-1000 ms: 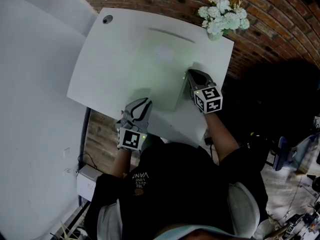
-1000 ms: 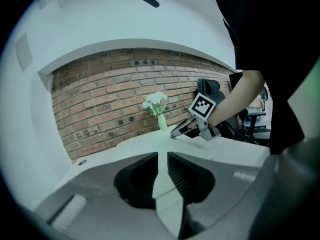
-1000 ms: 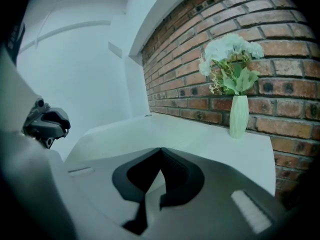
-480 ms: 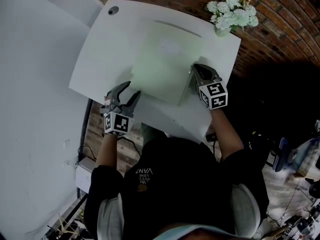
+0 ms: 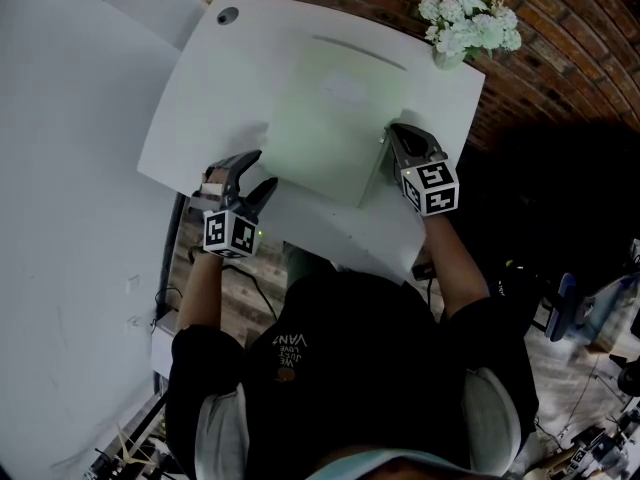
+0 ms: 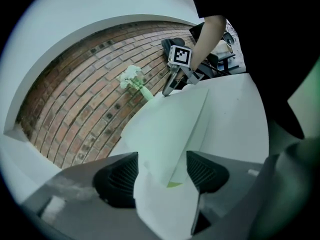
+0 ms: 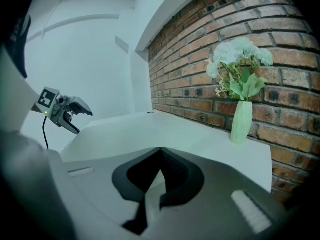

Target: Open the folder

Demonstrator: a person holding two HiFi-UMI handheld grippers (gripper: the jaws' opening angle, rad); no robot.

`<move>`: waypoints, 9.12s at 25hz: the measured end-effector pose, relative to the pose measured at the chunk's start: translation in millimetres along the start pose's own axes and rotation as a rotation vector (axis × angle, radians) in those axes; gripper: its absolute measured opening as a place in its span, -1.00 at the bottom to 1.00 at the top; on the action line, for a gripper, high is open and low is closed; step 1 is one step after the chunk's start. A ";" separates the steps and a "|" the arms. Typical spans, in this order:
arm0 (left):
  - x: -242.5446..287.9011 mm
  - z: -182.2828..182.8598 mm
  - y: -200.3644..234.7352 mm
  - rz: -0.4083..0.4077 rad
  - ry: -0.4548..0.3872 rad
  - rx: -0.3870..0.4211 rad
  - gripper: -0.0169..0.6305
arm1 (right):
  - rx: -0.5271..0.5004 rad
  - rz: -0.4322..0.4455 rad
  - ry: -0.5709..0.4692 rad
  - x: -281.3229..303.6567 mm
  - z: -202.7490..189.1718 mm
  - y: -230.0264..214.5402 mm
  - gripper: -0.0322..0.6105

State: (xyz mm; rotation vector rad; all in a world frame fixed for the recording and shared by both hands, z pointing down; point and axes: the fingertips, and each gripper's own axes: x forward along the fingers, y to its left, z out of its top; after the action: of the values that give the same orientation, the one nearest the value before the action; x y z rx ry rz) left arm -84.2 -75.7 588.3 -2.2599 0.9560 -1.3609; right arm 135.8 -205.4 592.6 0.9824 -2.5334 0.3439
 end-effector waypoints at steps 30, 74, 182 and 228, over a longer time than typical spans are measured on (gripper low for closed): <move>15.4 85.6 -31.4 -0.060 -0.164 0.057 -0.02 | 0.000 0.006 -0.010 0.0 -0.1 -0.1 -0.90; -7.9 164.3 -22.4 -0.103 -0.362 -0.215 -0.91 | -0.022 0.004 0.007 0.4 -1.7 -0.8 -0.90; -31.2 -266.8 147.0 0.371 0.047 -1.012 -0.15 | 0.004 -0.401 0.264 1.7 -5.8 -4.6 -0.90; -66.2 -219.8 173.5 0.426 0.109 -0.772 -0.15 | 0.005 -0.350 0.177 -11.4 22.7 -2.8 -0.90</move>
State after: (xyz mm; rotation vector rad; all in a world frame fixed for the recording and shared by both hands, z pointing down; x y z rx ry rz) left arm -361.7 -142.2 550.8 -2.2456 2.1447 -1.0284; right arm 139.1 -208.9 567.5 1.3080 -2.1534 0.3163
